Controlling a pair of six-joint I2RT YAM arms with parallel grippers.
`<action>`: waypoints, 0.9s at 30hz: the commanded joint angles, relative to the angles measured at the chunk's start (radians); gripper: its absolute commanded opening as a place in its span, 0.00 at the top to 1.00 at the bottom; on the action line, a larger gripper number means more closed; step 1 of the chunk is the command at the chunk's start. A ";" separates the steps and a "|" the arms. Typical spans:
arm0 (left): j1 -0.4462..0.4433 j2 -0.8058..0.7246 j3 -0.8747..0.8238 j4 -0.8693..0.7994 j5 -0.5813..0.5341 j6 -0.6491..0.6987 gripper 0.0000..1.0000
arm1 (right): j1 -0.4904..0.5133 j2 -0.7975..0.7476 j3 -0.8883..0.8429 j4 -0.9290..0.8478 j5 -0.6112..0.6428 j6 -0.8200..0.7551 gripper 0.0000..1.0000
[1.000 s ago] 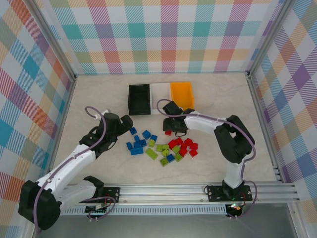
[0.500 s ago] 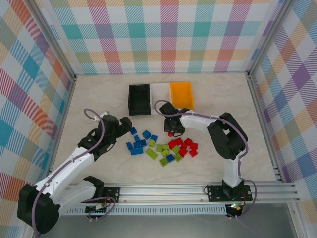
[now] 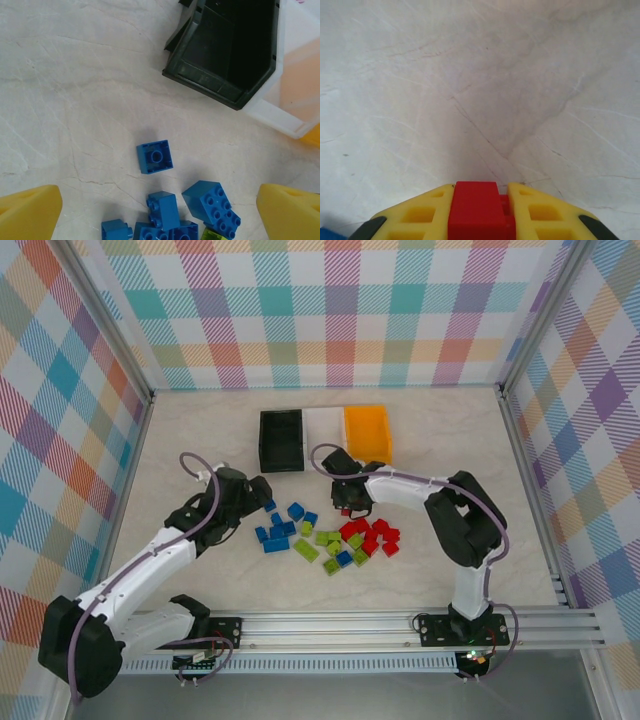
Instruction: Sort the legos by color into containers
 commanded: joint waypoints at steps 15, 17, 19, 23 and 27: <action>-0.025 0.030 0.016 0.054 0.084 0.064 0.00 | -0.333 0.122 0.475 -0.091 -0.135 -0.230 0.84; -0.025 0.046 0.019 0.043 0.090 0.067 0.00 | -0.343 0.197 0.558 -0.116 -0.150 -0.247 0.83; -0.025 0.063 0.025 0.029 0.093 0.070 0.00 | -0.343 0.252 0.623 -0.138 -0.155 -0.260 0.81; -0.024 0.098 0.042 -0.020 0.059 0.057 0.03 | -0.352 0.311 0.689 -0.160 -0.145 -0.250 0.76; -0.024 0.136 0.067 -0.046 0.064 0.056 0.07 | -0.358 0.318 0.702 -0.153 -0.160 -0.236 0.56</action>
